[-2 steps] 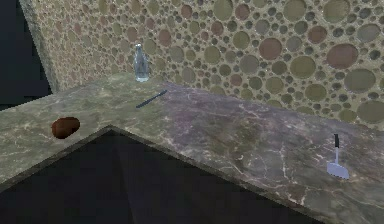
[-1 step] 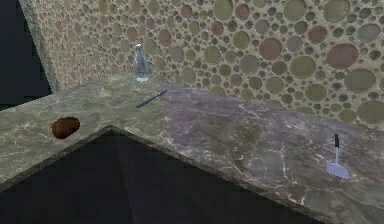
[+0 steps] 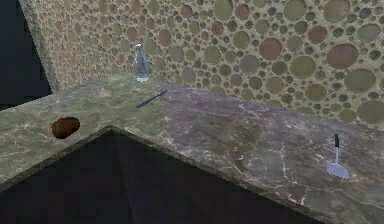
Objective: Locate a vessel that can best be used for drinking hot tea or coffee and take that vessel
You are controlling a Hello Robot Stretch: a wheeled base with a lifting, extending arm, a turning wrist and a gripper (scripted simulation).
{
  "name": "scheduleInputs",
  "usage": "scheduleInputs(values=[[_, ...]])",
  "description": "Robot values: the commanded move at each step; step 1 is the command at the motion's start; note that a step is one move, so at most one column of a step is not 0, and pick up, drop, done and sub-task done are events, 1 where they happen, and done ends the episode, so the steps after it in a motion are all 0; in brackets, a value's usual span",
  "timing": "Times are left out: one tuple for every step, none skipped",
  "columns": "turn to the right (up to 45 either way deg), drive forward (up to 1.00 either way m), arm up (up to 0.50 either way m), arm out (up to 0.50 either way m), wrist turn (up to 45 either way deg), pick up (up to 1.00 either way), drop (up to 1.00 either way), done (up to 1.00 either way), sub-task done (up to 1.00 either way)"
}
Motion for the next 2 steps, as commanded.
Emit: scheduleInputs(values=[[0.0,0.0,0.0,0.0,21.0,0.0,0.0,0.0,0.0],[0.0,0.0,-0.16,0.0,0.0,0.0,0.0,0.0,0.0]])
